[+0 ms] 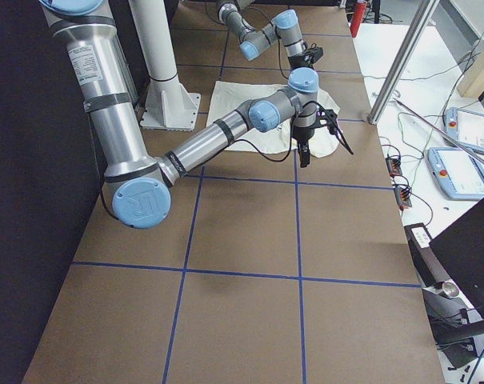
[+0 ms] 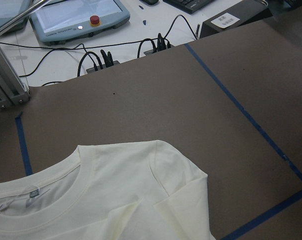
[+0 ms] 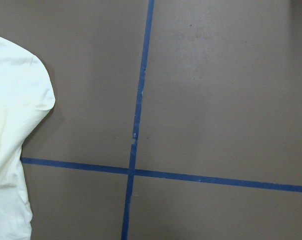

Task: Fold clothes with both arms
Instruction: 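Carry the held sleeve with the left gripper across the shirt toward the collar, then release the sleeve and move both grippers down to the shirt hem corners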

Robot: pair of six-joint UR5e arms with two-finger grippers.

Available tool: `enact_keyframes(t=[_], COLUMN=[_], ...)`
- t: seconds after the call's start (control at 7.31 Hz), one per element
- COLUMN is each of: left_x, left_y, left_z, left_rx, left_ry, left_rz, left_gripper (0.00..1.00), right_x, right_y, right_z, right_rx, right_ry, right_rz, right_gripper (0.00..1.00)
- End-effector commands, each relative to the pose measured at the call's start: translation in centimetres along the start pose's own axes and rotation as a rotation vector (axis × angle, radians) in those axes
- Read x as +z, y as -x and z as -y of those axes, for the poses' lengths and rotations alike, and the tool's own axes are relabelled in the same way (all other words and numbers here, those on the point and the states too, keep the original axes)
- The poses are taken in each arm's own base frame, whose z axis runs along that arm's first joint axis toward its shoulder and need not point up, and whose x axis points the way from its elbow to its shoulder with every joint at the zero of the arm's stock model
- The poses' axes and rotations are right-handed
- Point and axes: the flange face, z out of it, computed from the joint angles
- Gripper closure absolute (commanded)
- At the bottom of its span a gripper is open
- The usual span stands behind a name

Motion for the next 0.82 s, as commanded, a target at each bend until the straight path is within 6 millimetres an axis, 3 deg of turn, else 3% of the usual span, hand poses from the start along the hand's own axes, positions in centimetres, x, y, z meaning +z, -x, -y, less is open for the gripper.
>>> enact_keyframes(t=[0.0,0.14,0.41,0.55,0.68], left_x=[-3.5,-5.5,-10.4,-11.3,-11.8], left_y=[4.5,6.8,9.8,11.2,11.4], left_z=[-5.9,-9.2,-15.5,-18.8,-22.4], left_rx=[0.049,0.045,-0.039,-0.122,-0.238], left_ry=[-0.009,-0.003,0.052,0.094,0.127], left_rz=[-0.030,-0.025,0.003,-0.007,-0.005], left_gripper=[0.00,0.00,0.00,0.00,0.00], right_x=[1.6,2.1,3.4,4.2,4.3], right_y=[3.1,4.3,11.0,14.0,16.6], right_z=[-3.4,-6.4,-14.0,-18.4,-22.5], right_rx=[0.086,0.156,0.253,0.297,0.342], right_ry=[-0.009,-0.054,-0.077,-0.069,-0.060], right_rz=[0.062,0.124,0.132,0.136,0.151], right_gripper=[0.00,0.00,0.00,0.01,0.02])
